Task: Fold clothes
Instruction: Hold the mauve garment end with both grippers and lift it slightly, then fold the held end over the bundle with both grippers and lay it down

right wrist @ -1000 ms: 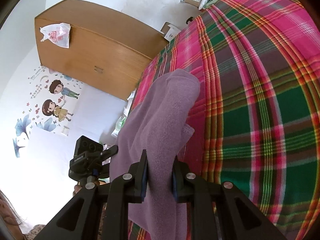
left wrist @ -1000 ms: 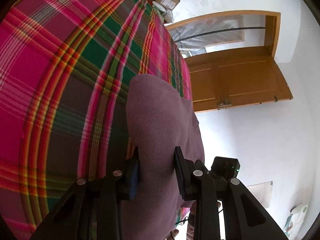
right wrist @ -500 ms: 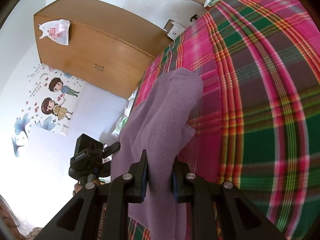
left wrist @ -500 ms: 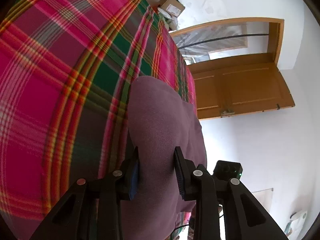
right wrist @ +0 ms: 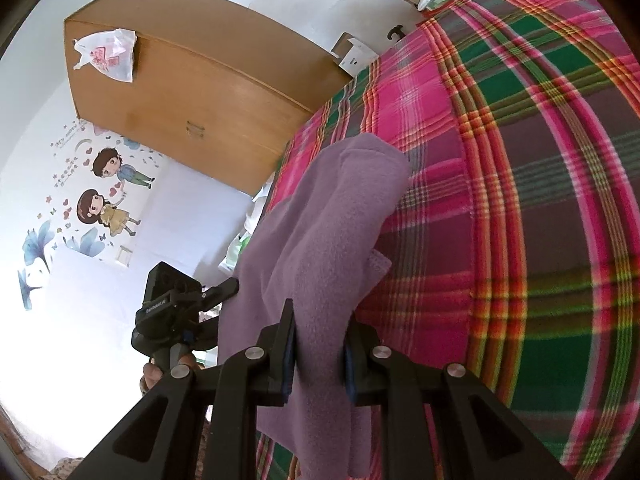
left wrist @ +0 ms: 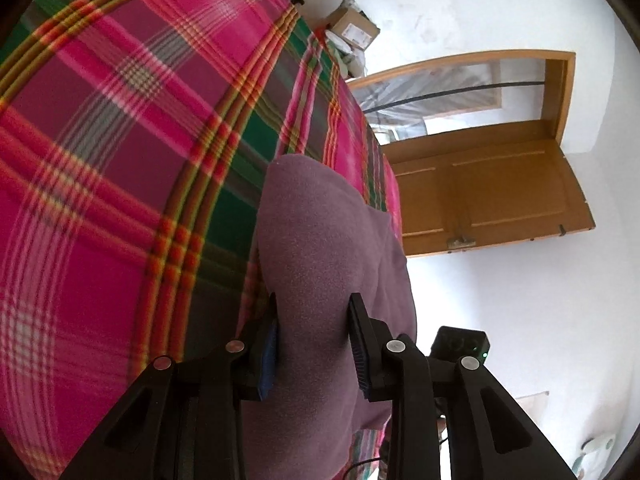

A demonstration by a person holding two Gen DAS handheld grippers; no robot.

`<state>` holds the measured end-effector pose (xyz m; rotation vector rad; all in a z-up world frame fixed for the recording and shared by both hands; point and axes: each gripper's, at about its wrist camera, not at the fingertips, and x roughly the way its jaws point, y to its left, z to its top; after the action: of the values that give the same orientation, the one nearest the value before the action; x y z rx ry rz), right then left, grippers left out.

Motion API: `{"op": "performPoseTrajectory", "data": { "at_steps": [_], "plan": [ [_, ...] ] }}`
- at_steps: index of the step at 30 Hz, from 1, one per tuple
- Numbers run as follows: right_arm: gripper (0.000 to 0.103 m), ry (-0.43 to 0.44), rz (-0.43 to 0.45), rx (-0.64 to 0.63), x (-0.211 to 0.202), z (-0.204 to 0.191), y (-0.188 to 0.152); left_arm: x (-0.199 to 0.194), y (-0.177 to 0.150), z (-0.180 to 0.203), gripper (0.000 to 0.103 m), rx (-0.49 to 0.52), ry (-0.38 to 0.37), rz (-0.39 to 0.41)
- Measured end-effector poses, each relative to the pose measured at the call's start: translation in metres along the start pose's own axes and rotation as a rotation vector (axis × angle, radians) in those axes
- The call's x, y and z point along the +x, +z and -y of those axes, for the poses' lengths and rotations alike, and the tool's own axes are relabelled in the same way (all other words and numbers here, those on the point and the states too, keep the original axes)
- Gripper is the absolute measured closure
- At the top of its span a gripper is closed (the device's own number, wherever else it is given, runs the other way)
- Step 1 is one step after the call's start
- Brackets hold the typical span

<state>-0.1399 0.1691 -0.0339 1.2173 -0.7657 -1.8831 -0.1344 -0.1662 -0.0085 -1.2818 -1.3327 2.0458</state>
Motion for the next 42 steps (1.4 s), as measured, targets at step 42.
{"op": "performPoseTrajectory", "data": {
  "at_steps": [42],
  "plan": [
    [0.067, -0.292, 0.108, -0.407, 0.012, -0.074, -0.023, -0.06, -0.01, 0.001, 0.07, 0.119, 0.126, 0.158]
  ]
}}
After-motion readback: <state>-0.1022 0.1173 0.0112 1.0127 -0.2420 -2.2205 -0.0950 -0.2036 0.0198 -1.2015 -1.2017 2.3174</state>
